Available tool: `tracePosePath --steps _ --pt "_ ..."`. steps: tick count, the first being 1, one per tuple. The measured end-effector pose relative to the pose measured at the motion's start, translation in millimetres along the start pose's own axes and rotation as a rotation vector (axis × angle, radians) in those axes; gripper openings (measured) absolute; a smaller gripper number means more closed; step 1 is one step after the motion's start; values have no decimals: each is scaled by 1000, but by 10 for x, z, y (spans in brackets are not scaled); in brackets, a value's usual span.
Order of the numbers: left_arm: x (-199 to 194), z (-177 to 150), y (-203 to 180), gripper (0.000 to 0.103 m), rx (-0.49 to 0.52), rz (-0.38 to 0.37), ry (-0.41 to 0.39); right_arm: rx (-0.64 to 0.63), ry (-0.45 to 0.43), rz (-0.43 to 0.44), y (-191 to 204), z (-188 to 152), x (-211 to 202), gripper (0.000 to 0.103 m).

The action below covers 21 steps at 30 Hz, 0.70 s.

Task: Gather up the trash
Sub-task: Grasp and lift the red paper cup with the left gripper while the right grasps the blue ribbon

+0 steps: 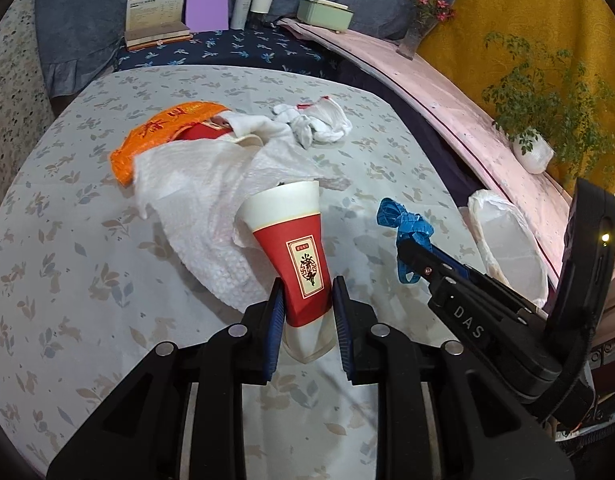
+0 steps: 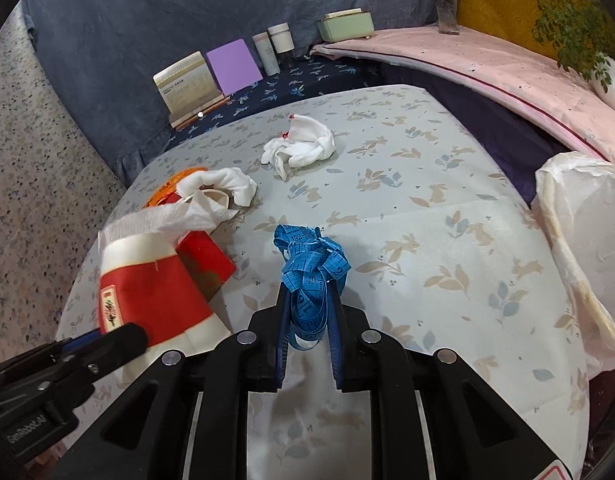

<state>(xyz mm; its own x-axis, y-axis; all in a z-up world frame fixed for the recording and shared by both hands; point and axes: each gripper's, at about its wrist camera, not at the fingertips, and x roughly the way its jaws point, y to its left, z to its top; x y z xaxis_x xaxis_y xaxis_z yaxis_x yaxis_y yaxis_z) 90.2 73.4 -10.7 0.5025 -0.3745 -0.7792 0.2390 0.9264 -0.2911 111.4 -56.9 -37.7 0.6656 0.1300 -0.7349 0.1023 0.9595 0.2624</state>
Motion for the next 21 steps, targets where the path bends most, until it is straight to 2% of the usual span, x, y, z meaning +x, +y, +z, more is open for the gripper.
tracePosePath --steps 6,10,12,14,21 --pt "-36 -91 -208 23 35 -59 17 31 -32 -10 -147 -48 -230 16" --pt "75 -188 -338 24 61 -77 50 48 -39 -21 -248 -87 -310 16" --pt "139 -219 -338 41 51 -66 76 55 -41 -24 -296 -113 -344 16" --pt "188 -262 -315 48 30 -44 94 62 -41 -26 -343 -138 -374 16" --pt "212 -325 -317 49 34 -19 98 84 -44 -26 -450 -191 -432 16"
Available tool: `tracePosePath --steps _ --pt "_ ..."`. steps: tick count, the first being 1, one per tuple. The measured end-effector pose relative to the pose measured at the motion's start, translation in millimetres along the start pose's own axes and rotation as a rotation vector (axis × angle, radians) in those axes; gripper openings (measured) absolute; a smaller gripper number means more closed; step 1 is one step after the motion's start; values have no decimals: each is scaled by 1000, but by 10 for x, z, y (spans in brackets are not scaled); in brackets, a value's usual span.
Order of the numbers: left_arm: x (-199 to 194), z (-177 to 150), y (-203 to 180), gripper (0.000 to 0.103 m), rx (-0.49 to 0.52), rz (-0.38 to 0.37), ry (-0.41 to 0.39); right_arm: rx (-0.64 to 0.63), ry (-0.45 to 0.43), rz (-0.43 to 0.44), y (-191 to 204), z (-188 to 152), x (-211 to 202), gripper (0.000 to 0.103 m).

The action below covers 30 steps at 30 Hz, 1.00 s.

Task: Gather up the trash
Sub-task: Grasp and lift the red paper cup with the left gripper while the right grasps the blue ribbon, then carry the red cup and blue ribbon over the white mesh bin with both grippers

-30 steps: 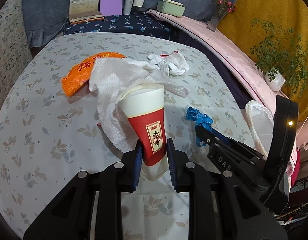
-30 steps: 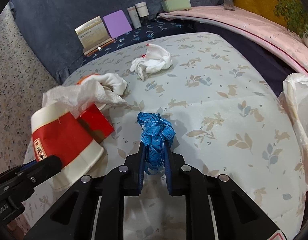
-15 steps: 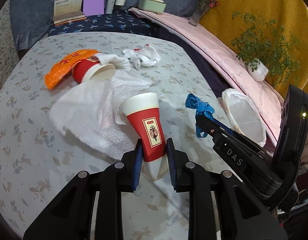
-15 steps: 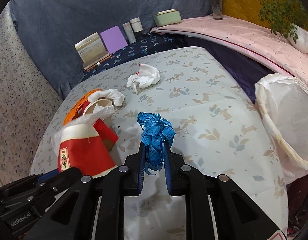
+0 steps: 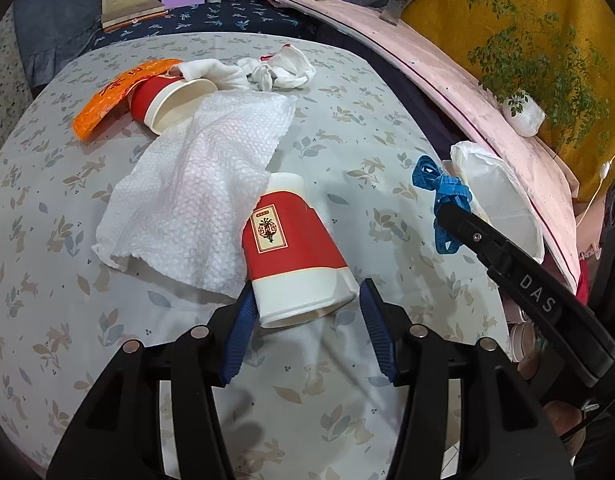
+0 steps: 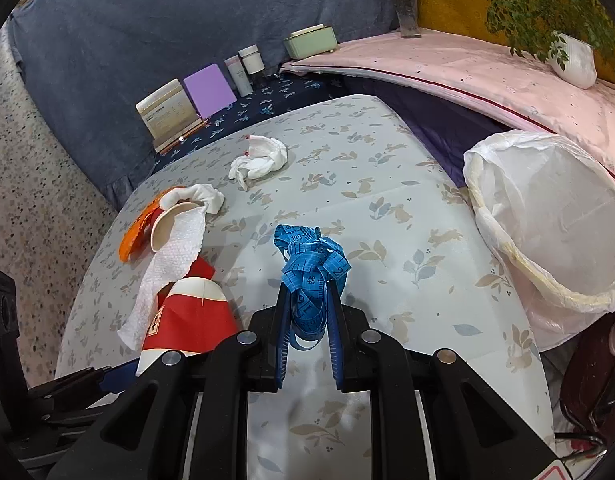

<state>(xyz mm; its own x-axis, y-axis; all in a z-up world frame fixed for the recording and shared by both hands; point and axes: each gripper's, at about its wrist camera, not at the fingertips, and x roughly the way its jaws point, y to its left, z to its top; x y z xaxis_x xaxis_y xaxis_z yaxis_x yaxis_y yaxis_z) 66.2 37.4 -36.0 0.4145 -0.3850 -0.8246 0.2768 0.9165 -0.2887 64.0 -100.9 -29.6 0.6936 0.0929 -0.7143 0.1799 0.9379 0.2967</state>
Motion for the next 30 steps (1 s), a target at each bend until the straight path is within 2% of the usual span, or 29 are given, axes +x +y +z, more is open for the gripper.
tracePosePath --steps 8,13,15,30 --pt "154 139 -96 48 -11 -1 -1 1 -4 1 -28 2 -9 16" --pt "168 221 -276 41 32 -14 -21 13 -16 -13 -113 22 -47 16" --pt "157 249 -341 32 48 -21 -31 22 -24 -18 -170 43 -76 16" --pt "249 521 -936 20 172 -51 -66 81 -82 -67 -599 199 -264 16"
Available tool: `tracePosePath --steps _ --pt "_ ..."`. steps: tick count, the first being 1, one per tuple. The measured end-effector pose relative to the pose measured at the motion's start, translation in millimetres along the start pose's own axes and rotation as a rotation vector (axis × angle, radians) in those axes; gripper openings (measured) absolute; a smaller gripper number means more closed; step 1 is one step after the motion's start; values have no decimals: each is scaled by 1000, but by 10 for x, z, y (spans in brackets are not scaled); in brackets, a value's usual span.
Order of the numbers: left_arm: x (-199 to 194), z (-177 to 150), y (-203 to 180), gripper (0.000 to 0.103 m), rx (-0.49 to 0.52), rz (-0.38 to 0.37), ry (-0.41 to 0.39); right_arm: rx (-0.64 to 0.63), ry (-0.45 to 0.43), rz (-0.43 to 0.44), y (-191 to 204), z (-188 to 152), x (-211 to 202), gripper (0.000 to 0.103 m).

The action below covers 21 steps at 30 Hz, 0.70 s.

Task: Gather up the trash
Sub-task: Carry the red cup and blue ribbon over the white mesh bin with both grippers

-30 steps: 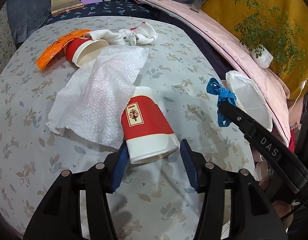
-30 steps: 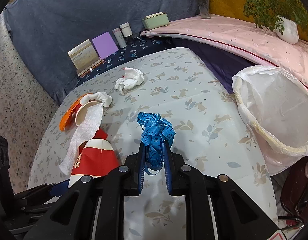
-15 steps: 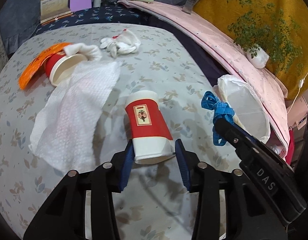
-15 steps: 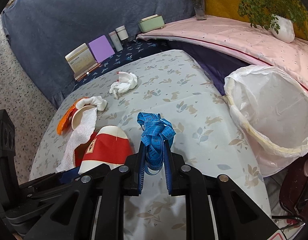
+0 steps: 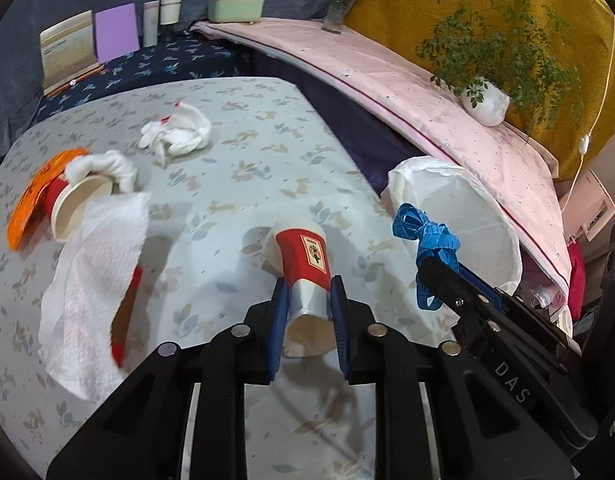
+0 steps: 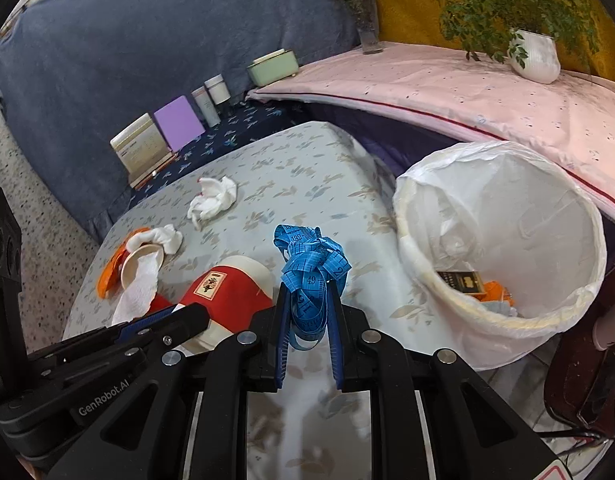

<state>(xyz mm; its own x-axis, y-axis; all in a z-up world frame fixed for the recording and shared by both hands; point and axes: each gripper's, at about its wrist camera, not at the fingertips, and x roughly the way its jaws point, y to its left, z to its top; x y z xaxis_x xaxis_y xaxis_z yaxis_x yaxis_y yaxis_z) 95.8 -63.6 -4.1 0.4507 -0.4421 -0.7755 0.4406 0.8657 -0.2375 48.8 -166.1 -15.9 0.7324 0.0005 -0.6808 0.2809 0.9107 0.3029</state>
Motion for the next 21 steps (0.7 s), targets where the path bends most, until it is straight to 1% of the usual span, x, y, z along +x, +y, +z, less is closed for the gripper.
tracePosePath --steps 7,9,11,14,16,17,19,20,21 --pt "109 128 -259 14 59 -4 -6 26 -18 -23 -198 75 -48 16" --pt "126 121 -320 14 85 -2 -1 35 -19 -25 -251 87 -55 16" --pt "155 85 -372 18 113 9 9 42 -18 -28 -288 85 -50 16" --pt "231 -11 -390 32 126 36 27 49 -16 -28 -335 81 -37 16" --pt "328 -97 -363 38 123 60 52 52 -14 -27 -350 80 -29 16" --pt "376 -136 -337 38 118 68 66 52 -14 -27 -352 76 -34 16" --pt "435 -190 -288 39 114 96 67 52 -14 -27 -354 72 -36 16" --pt "451 -197 -262 38 111 100 70 52 -14 -28 -355 71 -36 16" --pt "448 -189 -231 33 100 99 69 53 -14 -28 -357 71 -37 16"
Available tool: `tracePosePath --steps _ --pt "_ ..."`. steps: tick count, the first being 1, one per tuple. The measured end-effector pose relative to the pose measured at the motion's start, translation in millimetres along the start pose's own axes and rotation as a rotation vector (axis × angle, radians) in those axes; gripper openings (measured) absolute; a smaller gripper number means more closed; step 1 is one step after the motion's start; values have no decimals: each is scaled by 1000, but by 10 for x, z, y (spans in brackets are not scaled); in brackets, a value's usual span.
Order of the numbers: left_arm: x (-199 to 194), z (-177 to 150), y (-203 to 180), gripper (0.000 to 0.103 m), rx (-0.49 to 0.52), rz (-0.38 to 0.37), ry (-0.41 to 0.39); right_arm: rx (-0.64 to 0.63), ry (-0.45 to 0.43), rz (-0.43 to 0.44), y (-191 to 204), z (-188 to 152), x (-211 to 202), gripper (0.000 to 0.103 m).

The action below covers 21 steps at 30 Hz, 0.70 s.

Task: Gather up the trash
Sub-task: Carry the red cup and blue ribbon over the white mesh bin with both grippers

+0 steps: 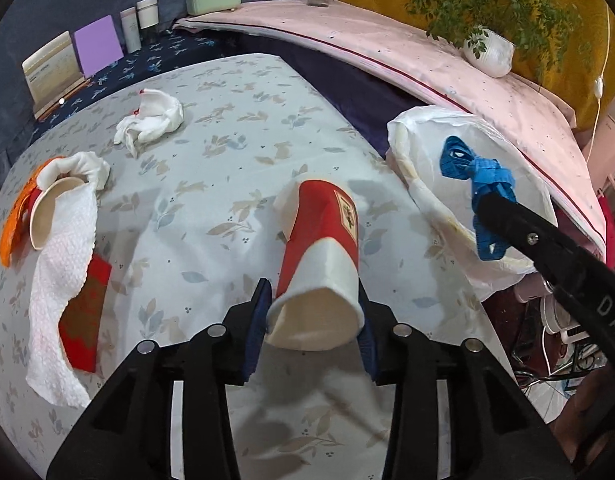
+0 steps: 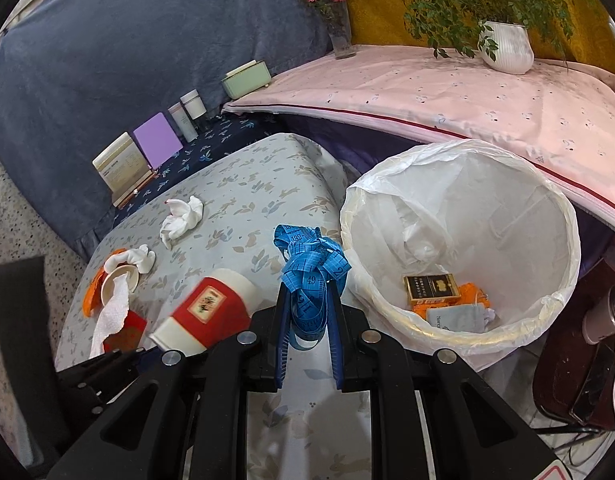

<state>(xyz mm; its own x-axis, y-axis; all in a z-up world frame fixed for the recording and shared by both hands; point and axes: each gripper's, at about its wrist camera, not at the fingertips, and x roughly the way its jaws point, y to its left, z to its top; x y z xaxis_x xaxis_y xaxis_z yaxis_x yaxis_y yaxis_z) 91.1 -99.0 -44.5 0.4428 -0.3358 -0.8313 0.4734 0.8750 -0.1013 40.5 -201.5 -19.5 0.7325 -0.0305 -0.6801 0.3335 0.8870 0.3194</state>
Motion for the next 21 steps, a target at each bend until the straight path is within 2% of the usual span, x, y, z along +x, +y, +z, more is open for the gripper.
tracePosePath --steps 3,8,21 --pt "-50 49 44 29 -28 -33 2 4 -2 -1 -17 -1 -2 16" --pt "-185 171 -46 28 -14 -56 -38 8 -16 -7 -58 37 -42 16" --pt "-133 601 -638 29 79 -125 -85 57 -73 -86 -499 227 -190 16"
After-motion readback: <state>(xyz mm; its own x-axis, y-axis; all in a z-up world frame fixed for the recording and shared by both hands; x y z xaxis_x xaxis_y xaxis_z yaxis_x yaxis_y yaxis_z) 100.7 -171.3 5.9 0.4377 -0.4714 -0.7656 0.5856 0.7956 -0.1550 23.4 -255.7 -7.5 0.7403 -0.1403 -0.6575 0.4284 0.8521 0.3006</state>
